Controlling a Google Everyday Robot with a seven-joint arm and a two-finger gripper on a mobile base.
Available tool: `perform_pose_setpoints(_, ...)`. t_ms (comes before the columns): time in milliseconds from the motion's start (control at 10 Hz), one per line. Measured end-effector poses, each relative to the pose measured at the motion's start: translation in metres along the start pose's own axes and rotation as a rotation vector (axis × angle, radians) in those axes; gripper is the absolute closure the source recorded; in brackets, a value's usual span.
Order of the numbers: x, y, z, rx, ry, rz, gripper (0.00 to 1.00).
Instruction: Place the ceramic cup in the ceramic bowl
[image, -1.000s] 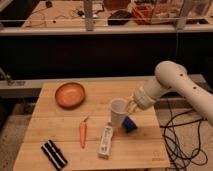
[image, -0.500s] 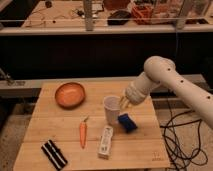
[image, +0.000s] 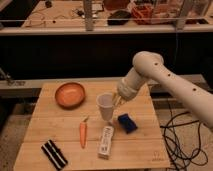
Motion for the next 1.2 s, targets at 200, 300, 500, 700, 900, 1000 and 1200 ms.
perform_pose_setpoints(200,-0.004,-0.016,0.003,-0.015,-0.001,-0.009,1.00)
perform_pose_setpoints(300,-0.004,-0.021,0.003,-0.018,0.001,-0.014,1.00)
perform_pose_setpoints(500,-0.002,-0.028,0.003,-0.021,0.004,-0.015,1.00)
perform_pose_setpoints(700,-0.009,-0.049,0.010,-0.032,0.010,-0.028,1.00)
perform_pose_setpoints(900,-0.013,-0.062,0.014,-0.035,0.017,-0.037,1.00)
perform_pose_setpoints(1000,-0.012,-0.065,0.014,-0.037,0.020,-0.039,1.00)
perform_pose_setpoints(1200,-0.012,-0.083,0.018,-0.035,0.017,-0.049,1.00)
